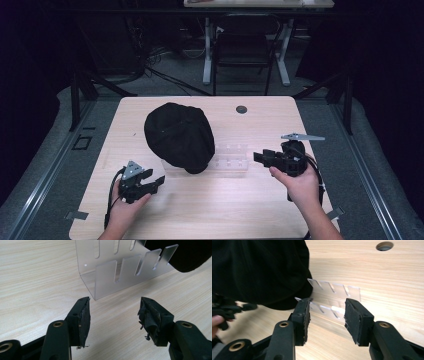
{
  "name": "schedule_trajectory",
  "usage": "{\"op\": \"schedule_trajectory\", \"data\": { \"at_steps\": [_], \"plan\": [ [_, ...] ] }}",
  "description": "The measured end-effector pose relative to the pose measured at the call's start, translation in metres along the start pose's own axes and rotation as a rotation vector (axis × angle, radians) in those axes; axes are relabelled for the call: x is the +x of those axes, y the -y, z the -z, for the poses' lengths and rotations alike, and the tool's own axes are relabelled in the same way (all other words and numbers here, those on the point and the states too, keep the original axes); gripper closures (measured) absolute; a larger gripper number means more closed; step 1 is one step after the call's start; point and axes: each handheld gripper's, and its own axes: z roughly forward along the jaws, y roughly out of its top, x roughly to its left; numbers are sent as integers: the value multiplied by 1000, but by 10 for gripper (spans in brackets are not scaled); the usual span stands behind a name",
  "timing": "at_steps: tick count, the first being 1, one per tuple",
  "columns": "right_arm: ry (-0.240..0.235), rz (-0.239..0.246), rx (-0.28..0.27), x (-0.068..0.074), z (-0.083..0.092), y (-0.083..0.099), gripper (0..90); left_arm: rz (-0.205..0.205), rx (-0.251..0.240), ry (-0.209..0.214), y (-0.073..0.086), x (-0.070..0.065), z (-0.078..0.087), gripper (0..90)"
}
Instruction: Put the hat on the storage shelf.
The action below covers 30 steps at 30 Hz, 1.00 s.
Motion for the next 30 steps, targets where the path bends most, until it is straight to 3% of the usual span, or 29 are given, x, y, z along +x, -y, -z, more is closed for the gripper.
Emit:
{"op": "schedule_trajectory", "data": {
  "at_steps": [5,11,16,20,30],
  "plan": [
    [61,45,-41,-4,-6,21,508,-7,0,-2,0,-1,0,428],
    [125,91,-46,-12,-14,45,482,-6,-1,-3,0,-1,0,428],
    [138,94,-39,-17,-20,60,478,-7,0,-5,0,-1,-1,423],
    [161,126,-59,-19,-22,71,464,-2,-1,-2,1,-2,-2,423],
    [195,122,-108,-27,-27,87,447,-43,-11,9,-1,-11,-1,424]
  ]
}}
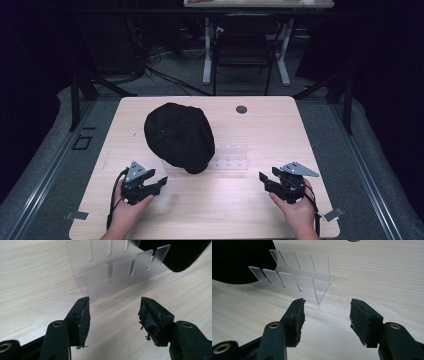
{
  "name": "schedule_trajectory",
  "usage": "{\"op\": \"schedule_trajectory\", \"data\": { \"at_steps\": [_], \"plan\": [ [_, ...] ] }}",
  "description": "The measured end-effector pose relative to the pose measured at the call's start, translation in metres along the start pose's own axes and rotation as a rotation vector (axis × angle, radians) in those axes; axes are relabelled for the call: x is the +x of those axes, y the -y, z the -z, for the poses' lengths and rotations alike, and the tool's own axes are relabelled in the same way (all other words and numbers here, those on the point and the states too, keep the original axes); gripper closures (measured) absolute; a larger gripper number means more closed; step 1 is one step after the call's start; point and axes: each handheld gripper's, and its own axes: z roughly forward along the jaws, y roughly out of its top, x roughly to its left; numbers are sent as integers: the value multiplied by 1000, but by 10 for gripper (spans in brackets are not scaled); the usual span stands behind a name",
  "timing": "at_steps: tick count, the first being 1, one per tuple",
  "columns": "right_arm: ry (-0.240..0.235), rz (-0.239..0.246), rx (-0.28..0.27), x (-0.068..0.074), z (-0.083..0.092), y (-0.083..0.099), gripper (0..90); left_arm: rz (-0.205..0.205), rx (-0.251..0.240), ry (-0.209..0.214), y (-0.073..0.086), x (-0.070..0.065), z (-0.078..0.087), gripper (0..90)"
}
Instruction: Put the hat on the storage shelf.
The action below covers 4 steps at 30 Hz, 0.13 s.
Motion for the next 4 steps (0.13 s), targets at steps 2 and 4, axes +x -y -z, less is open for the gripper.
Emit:
{"op": "schedule_trajectory", "data": {
  "at_steps": [2,4],
  "plan": [
    [-4,-2,-2,-1,0,2,447,-5,-11,12,-2,-4,-1,425],
    [-9,-8,3,-2,-1,5,447,-13,-32,44,-7,-13,-3,424]
  ]
}}
